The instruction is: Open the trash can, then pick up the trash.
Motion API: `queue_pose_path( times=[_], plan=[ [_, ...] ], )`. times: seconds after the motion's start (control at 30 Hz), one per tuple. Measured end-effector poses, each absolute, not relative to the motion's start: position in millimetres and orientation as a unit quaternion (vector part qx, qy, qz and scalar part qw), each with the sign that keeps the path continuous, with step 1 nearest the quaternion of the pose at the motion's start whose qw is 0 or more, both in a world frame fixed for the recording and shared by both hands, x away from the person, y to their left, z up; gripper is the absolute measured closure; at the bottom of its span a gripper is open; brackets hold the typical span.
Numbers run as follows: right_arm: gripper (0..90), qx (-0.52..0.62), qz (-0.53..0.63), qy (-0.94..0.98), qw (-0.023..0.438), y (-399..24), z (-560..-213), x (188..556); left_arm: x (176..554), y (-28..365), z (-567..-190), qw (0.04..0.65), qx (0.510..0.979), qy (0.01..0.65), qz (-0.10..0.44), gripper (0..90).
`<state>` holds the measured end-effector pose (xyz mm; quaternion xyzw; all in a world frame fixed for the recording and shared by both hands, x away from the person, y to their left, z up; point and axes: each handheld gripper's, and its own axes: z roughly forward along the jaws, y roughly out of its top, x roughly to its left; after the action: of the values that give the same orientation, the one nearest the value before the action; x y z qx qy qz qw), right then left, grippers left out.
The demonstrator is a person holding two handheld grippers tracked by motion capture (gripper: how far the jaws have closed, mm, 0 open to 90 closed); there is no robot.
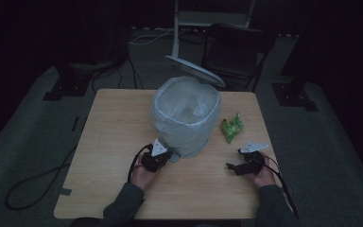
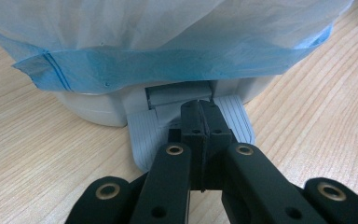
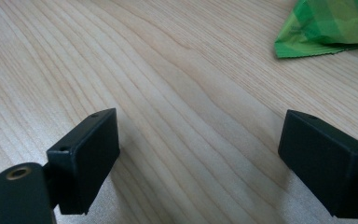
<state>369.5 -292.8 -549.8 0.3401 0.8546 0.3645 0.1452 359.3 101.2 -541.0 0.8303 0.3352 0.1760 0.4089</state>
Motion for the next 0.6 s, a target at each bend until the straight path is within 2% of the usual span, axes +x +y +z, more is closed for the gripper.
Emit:
queue_pose_path(
  times=[0.6],
  plan=[
    [11.4,0.340,0.364,0.855,0.145,-292.8,-549.8,369.5,361.0,103.3,-541.2,0.411,0.826,0.346,0.171,90.0]
  ],
)
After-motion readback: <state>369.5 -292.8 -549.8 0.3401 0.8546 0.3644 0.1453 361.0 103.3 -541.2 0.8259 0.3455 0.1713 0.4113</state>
